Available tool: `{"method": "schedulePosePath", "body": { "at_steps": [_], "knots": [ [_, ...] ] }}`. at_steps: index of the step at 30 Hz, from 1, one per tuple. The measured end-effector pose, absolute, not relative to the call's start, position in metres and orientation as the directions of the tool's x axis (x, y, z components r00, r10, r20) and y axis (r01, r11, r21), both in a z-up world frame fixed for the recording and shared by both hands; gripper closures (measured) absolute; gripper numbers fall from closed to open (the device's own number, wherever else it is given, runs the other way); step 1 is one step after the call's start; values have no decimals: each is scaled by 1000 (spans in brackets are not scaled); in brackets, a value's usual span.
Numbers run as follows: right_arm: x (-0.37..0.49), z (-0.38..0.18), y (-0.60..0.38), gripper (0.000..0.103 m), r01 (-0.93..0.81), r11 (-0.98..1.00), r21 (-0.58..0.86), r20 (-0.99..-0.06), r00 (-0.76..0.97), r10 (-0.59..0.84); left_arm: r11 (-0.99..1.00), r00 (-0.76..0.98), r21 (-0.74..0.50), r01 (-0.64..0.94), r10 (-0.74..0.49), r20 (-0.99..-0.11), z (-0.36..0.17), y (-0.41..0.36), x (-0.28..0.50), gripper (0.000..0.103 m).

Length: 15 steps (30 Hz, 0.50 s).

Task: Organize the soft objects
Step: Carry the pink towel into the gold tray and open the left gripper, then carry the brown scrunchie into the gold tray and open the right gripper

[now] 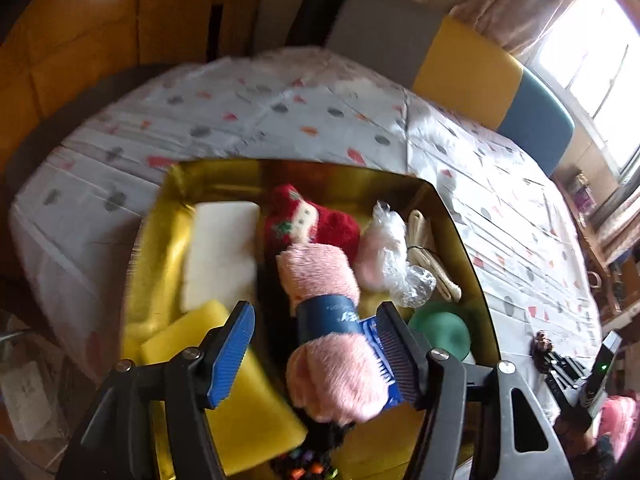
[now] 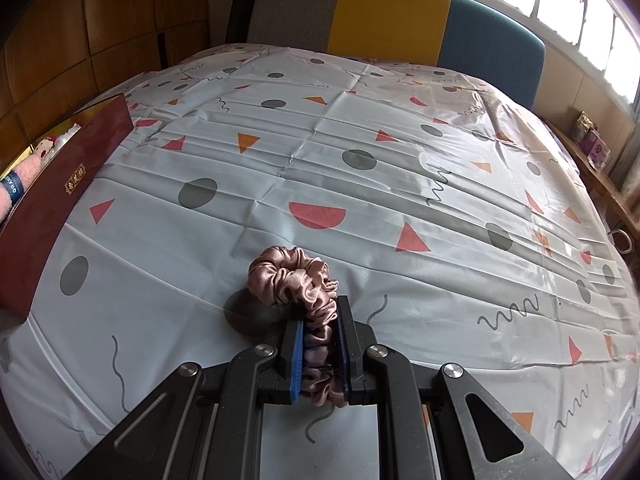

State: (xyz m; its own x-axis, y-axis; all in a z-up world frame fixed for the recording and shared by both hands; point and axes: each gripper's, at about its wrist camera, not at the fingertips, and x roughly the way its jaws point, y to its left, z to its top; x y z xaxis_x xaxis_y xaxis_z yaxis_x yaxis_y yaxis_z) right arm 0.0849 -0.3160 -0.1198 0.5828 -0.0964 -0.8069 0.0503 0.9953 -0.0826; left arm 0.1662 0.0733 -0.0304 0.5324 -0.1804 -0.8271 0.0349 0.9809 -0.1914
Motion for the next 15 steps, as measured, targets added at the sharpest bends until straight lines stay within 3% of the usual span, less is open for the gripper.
{"method": "schedulePosePath", "body": {
  "at_steps": [15],
  "knots": [
    [92, -118, -300, 89, 103, 975, -195, -821, 526, -220, 998, 666, -53, -26, -23, -746, -6, 85, 92, 39]
  ]
}}
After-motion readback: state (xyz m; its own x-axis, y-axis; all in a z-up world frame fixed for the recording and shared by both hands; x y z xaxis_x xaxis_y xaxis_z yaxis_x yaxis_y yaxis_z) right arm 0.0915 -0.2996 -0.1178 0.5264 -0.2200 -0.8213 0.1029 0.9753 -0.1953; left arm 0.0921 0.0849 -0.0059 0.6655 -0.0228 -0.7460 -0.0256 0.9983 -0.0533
